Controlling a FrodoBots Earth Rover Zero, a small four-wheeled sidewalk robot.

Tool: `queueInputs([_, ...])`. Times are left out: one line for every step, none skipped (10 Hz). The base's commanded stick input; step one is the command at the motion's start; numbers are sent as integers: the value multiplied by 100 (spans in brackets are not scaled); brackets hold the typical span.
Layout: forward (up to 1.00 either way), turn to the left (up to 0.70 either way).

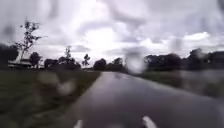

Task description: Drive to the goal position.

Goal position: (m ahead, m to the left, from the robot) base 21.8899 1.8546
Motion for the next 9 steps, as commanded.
queueInputs([85, 0])
queueInputs([85, 0])
queueInputs([85, 0])
queueInputs([85, 0])
queueInputs([85, 0])
queueInputs([85, 0])
queueInputs([85, 0])
queueInputs([85, 0])
queueInputs([85, 0])
